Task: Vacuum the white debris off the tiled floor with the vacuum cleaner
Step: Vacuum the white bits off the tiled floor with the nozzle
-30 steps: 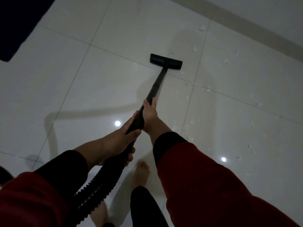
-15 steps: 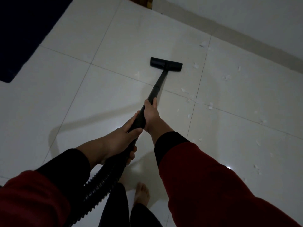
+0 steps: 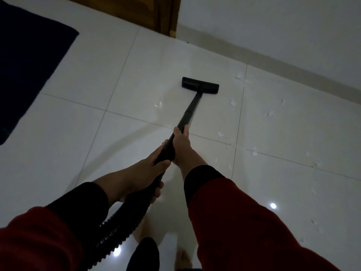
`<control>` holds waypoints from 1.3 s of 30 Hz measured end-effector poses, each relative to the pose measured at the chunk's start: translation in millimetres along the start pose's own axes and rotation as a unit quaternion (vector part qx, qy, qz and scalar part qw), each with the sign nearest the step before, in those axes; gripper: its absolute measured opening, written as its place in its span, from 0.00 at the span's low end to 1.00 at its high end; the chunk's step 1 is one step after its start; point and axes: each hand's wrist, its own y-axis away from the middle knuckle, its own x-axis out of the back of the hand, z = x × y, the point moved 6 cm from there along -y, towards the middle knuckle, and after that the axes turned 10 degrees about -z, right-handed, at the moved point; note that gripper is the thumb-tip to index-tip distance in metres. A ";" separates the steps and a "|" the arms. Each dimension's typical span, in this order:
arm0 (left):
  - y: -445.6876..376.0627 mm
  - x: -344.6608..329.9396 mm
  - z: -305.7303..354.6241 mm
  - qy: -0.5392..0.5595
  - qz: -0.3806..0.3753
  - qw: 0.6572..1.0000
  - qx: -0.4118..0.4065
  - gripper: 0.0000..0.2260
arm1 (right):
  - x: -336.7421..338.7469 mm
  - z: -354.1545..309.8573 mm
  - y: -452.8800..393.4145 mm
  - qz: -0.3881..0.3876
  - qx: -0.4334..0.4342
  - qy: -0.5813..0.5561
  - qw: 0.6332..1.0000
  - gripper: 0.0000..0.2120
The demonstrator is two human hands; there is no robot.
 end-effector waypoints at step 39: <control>-150.5 2.5 205.8 0.030 -0.006 0.999 -0.009 0.23 | 33.2 -214.6 -138.4 0.030 0.023 -0.019 0.999 0.29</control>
